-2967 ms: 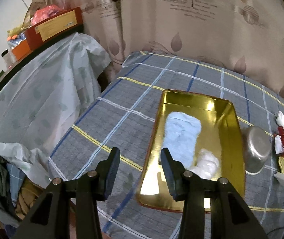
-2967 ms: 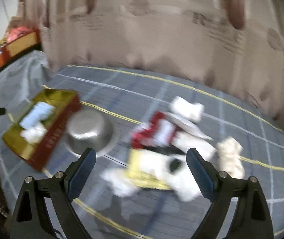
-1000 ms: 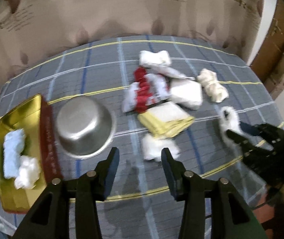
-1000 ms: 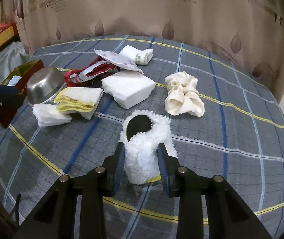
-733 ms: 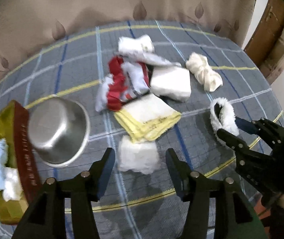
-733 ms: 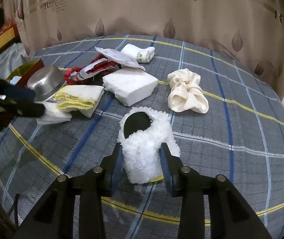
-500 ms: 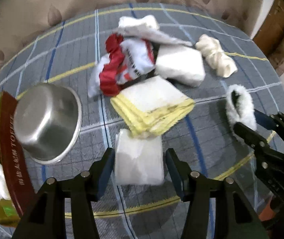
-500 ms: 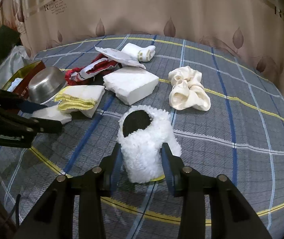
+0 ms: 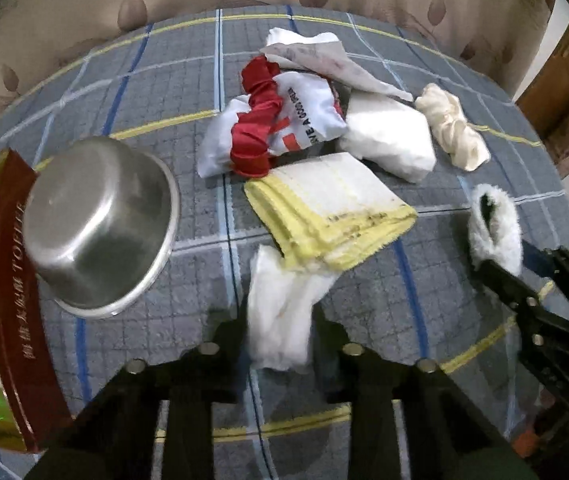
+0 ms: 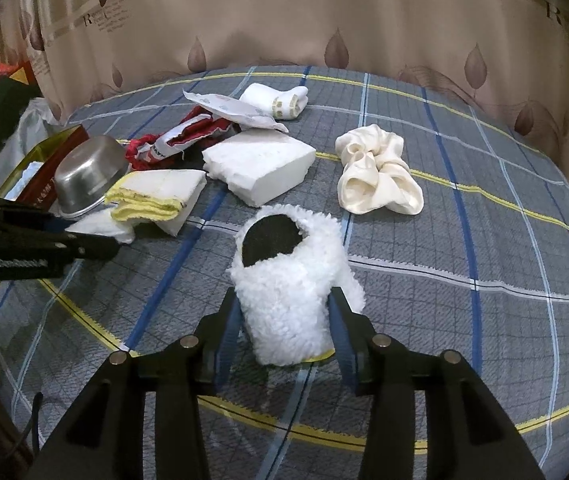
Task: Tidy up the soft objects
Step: 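Grasp the white tissue bundle with the left gripper and lift it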
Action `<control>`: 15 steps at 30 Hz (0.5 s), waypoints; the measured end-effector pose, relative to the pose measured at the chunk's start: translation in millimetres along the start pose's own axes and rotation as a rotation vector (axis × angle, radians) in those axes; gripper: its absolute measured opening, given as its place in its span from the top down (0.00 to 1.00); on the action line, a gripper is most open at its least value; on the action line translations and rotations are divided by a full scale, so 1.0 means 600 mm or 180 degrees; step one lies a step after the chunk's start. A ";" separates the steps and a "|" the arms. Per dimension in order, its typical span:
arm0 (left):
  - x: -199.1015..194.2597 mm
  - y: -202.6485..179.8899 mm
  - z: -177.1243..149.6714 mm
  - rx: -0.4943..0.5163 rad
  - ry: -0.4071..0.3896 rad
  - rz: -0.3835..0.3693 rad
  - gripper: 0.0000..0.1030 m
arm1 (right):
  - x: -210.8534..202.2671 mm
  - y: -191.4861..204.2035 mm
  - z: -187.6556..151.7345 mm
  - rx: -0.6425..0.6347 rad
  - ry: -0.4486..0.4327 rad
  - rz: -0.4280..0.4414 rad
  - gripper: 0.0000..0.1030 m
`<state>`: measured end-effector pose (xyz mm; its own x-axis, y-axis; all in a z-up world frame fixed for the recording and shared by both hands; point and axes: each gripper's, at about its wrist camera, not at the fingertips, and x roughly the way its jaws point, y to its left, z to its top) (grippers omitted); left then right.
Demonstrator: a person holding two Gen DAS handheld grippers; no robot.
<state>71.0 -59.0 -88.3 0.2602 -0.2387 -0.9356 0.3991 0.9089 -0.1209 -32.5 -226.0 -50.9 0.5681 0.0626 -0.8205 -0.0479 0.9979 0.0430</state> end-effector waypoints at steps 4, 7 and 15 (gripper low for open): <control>-0.011 0.004 -0.012 0.0049 -0.0003 0.0006 0.81 | 0.004 -0.003 -0.001 0.0026 0.0016 -0.0011 0.59; -0.021 -0.010 -0.020 0.0106 0.0000 0.0007 0.81 | 0.004 -0.003 -0.002 0.0034 0.0016 -0.0007 0.59; -0.055 -0.015 -0.046 0.0160 0.0067 -0.0127 0.81 | 0.008 -0.002 -0.004 -0.0002 0.0018 -0.0052 0.59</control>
<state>34.4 -49.5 -65.4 0.2248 -0.2667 -0.9372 0.4528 0.8803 -0.1419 -31.5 -226.7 -56.2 0.5641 0.0464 -0.8244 -0.0392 0.9988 0.0293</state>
